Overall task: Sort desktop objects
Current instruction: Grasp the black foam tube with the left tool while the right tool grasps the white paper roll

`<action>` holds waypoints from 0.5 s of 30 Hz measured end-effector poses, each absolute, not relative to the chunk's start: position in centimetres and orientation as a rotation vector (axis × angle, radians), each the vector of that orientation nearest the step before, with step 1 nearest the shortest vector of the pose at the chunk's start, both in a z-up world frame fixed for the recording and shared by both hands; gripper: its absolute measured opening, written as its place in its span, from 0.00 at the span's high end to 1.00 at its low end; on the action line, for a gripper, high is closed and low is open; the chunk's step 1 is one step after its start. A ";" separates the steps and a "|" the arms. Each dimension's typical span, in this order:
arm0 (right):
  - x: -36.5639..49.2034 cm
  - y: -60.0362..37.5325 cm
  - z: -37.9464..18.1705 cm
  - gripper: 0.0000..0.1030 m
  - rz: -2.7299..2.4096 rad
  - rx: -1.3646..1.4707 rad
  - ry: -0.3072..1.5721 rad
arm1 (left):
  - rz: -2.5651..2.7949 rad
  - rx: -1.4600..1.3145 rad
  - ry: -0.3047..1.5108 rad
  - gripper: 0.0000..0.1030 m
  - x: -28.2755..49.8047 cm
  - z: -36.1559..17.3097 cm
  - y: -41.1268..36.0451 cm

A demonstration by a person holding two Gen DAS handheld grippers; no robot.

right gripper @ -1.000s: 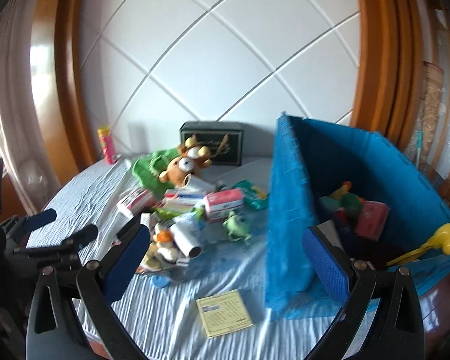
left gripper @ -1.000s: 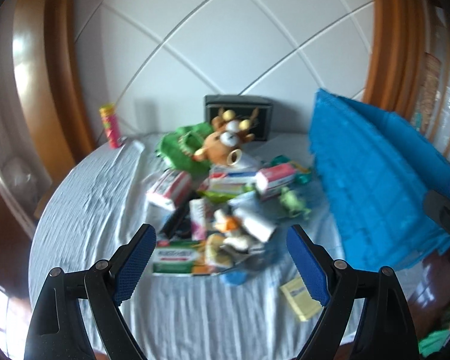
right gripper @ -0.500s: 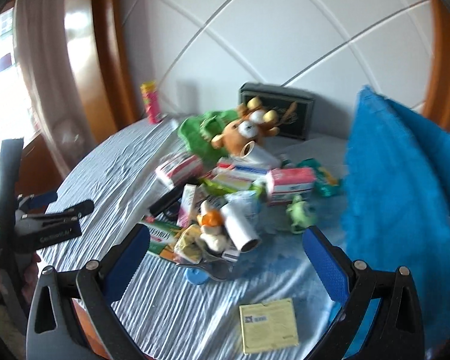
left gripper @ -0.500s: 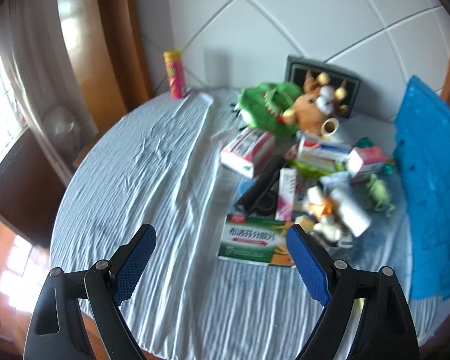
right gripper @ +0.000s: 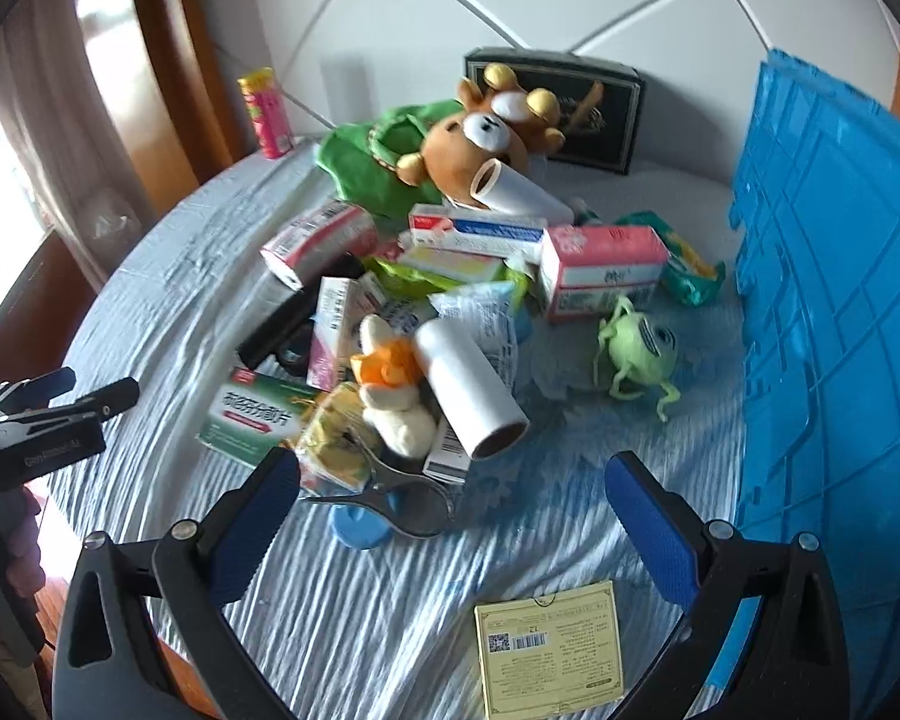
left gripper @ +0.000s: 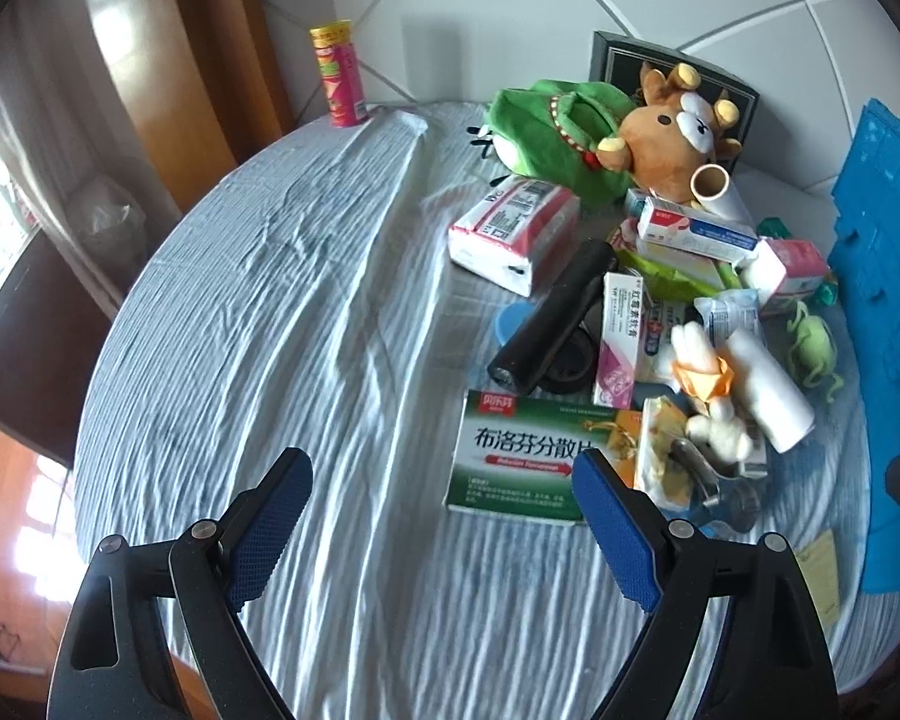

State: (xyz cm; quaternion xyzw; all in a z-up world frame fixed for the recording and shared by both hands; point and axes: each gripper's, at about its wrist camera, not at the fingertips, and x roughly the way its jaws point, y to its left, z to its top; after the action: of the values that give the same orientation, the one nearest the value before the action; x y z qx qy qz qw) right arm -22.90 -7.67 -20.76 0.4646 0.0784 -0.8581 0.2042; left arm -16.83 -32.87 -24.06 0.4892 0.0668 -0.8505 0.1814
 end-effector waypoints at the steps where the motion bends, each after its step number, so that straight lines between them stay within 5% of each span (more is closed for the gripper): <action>1: -23.2 -7.7 -21.0 0.00 -2.400 1.312 0.209 | -2.413 1.393 0.179 0.13 -17.5 -24.2 -33.0; 15: -26.8 -9.1 -25.6 0.00 -2.485 1.500 0.129 | -2.507 1.609 0.027 0.13 -25.2 -29.6 -34.1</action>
State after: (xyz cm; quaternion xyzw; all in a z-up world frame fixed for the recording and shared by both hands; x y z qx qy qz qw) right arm -26.80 -9.12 -25.64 0.5126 0.0442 -0.8494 0.1177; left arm -25.20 -34.14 -29.60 0.5383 0.0090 -0.8388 0.0811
